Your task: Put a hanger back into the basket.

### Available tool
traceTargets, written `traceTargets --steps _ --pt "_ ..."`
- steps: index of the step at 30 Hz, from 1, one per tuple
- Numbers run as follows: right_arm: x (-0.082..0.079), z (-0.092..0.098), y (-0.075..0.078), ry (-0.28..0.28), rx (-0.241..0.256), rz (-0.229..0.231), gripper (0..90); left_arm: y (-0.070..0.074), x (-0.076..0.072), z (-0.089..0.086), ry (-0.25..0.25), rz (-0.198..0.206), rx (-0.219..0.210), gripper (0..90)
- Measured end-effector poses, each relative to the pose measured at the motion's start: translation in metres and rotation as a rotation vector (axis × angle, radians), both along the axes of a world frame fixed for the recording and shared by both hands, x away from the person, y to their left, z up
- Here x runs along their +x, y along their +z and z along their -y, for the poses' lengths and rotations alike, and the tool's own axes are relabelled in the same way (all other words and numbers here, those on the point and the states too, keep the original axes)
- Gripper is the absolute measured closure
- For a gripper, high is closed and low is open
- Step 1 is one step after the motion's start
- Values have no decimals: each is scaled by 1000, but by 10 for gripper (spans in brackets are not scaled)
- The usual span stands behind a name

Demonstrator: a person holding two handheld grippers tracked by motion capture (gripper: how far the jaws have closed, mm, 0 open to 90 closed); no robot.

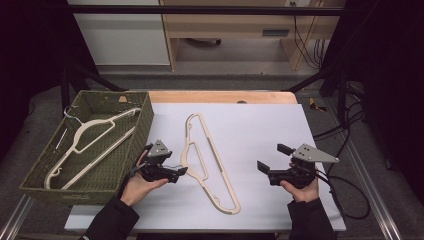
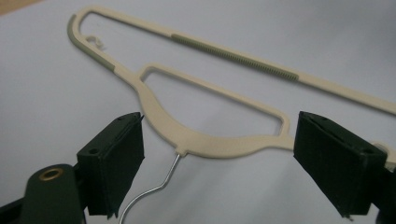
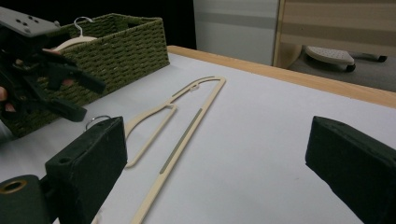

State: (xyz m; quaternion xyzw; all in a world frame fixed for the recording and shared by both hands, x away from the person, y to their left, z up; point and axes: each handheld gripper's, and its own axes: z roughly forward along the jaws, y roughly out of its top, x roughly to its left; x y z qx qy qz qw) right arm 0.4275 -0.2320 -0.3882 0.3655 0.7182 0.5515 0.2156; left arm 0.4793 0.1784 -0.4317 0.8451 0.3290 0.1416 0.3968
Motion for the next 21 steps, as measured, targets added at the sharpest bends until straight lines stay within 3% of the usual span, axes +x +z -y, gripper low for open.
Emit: traceTargets --steps 3,6,11,17,21 --pt "0 0 0 0 -2 2 58 -9 6 0 18 -25 14 189" --pt "1 0 -1 4 -7 5 60 -17 11 1 41 -40 60 237" --pt "1 -2 -2 2 -7 -3 61 -30 19 -1 96 -65 100 434" --pt "1 -2 -2 2 -8 -2 62 -38 21 0 81 -75 137 573" --pt "1 -3 -3 5 -10 -8 63 -39 22 -2 84 -67 132 677"
